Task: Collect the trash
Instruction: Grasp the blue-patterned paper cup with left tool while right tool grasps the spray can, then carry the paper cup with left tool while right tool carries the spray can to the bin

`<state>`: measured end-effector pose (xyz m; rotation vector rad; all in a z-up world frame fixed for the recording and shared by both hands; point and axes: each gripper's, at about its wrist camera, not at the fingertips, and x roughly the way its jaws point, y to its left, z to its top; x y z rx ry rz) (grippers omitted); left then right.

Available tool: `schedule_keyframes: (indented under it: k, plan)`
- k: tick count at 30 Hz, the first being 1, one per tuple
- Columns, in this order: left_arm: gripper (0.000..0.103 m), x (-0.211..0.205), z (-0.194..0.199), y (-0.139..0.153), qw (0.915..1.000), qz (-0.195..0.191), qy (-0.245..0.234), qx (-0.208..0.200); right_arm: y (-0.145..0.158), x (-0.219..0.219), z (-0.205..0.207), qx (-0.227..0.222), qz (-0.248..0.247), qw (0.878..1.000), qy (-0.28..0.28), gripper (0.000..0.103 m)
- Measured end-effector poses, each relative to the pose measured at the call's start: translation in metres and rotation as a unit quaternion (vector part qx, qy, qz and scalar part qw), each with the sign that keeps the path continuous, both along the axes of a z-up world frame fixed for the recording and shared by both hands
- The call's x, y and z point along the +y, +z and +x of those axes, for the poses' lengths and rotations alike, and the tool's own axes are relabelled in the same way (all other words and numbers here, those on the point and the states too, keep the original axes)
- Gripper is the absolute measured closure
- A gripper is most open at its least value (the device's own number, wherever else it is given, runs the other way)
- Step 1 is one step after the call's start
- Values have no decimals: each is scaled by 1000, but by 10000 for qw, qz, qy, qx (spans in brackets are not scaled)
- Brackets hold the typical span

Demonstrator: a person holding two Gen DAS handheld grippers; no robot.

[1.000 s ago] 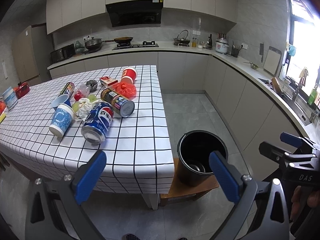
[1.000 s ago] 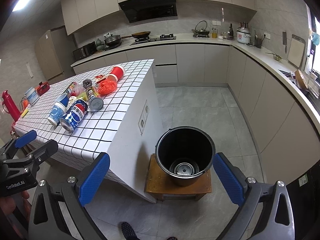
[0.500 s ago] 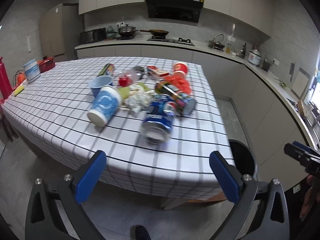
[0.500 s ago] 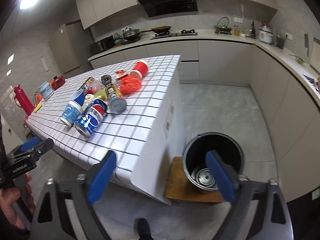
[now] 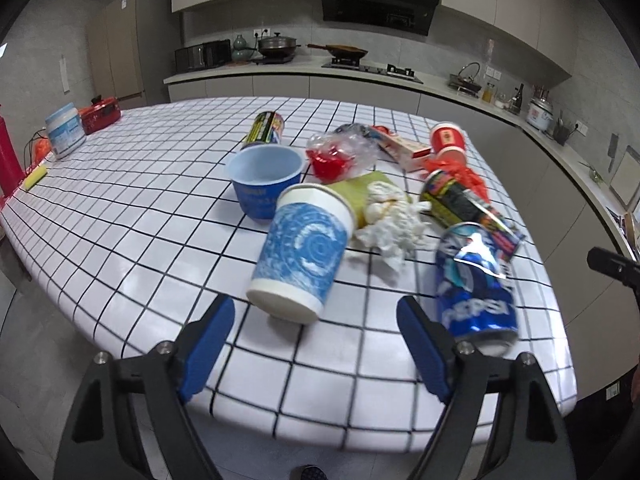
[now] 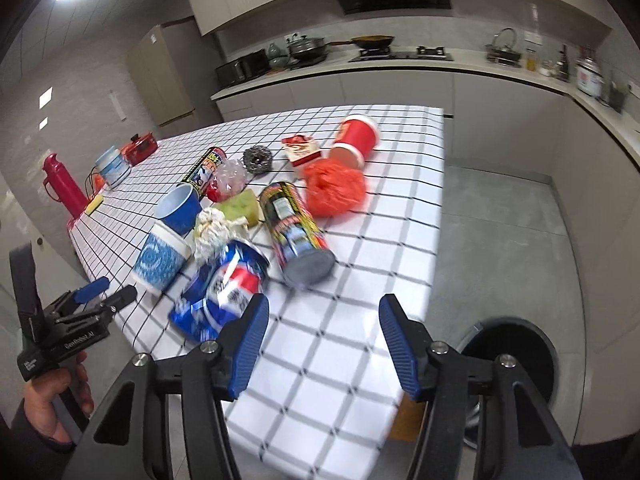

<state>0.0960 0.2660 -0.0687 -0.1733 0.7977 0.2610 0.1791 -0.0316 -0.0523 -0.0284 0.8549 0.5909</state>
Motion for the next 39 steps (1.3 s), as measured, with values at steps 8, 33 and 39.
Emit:
schedule_keyframes:
  k: [8,33,39]
  plan:
    - [29,24,37,-23,9995,-206,-51,246,-27,60,57,248,-175,9991,285,46]
    - [43,45,80,-38,9987,-359,14,366,-72,130,128,973,-298,9915,816,44]
    - [47,45,71,-30,9993,-364,-30,115,-61,131,115,714,-246,9930,907,48]
